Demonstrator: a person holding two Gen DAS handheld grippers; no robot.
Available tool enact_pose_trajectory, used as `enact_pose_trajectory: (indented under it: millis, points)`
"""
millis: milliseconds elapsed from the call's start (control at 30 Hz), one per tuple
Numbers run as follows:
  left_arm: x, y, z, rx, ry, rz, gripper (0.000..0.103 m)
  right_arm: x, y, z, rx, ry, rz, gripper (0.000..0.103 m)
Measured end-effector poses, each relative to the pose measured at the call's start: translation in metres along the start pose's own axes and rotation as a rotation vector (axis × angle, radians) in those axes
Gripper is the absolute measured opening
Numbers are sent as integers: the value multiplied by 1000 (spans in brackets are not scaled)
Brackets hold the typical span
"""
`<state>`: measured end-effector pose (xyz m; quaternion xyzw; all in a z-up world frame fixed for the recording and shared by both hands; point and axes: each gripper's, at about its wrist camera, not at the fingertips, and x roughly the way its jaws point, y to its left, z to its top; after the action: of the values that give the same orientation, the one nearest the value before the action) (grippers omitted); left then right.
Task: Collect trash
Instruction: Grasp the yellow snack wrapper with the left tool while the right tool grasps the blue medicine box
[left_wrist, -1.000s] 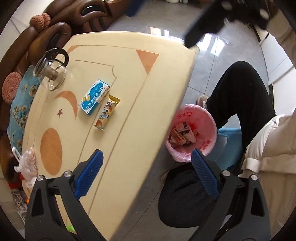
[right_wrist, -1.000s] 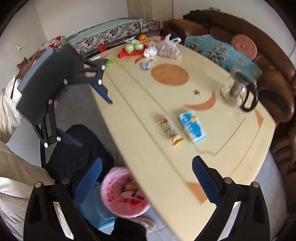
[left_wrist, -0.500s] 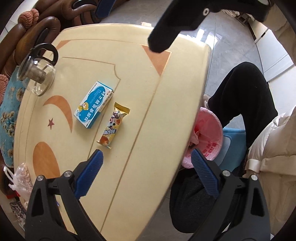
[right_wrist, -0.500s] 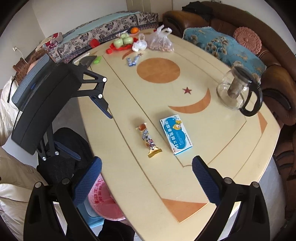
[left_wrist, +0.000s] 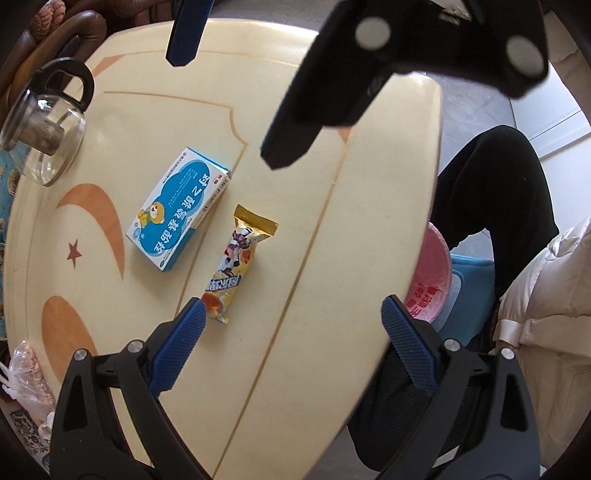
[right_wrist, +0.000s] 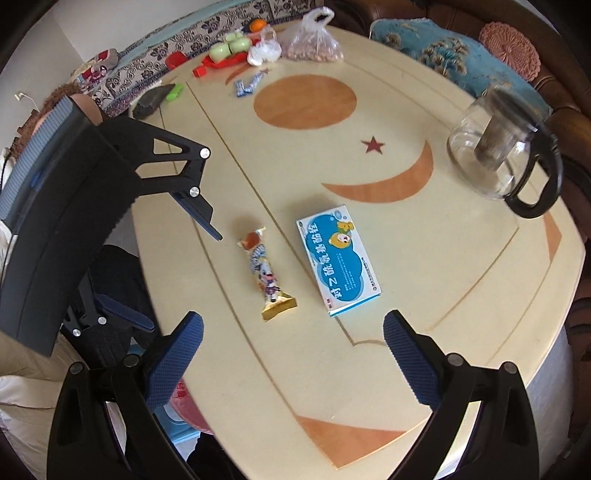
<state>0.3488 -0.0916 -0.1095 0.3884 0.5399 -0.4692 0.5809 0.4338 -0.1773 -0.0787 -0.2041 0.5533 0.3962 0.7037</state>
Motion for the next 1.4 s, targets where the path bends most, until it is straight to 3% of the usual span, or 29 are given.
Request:
enact_pose_trajectory:
  millis: [800,1267,1400]
  points:
    - [83,45,19,8,101,-26,93,123,-63,24,14,164,51,95]
    - [93,29,22,44,73,52,93,136,-51,27,-35,132,-17,95]
    - [97,12,23,35,79,53,90,135,-49,28,-26,121,-49,88]
